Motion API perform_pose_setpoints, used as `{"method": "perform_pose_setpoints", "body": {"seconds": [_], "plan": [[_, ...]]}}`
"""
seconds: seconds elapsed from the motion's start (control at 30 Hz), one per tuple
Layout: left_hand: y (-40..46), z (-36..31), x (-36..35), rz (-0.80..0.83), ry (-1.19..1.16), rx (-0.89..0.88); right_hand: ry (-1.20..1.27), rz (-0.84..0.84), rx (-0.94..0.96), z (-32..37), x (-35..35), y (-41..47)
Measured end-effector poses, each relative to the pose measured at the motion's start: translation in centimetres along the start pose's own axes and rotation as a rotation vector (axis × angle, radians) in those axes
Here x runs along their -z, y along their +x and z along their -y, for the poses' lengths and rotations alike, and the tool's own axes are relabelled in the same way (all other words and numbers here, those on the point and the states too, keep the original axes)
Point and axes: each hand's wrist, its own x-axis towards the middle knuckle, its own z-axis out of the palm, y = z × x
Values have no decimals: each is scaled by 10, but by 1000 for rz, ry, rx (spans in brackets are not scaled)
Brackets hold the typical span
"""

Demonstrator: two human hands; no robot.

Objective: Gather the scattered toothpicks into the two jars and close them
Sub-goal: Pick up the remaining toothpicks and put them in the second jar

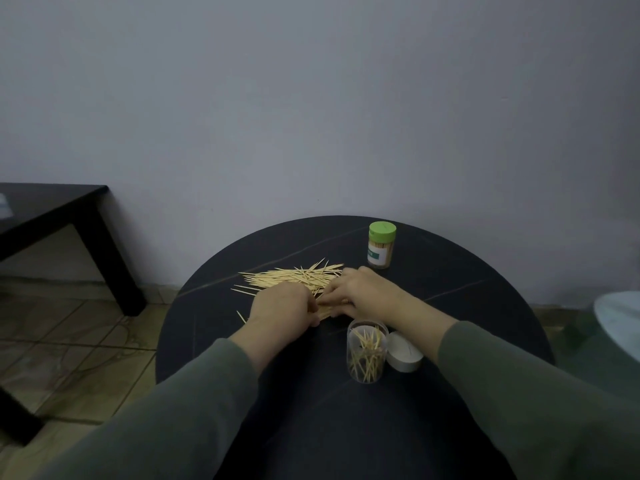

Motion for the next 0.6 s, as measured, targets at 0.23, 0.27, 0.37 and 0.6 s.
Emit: {"method": "perform_pose_setpoints", "body": {"seconds": [0.23,0.27,0.37,0.6], "plan": [[0,-3,1,-3,24,8,-156,-20,5,0,-2,-3],[0,-3,1,0,26,10,-160,-24,-4,-1,-2,-5],[0,-4,0,4,36,12,-157,-14,-30,-2,0,-10],[0,-12,-6,-4,58,-16,-180,-46,-103,-3,2,-23]]}}
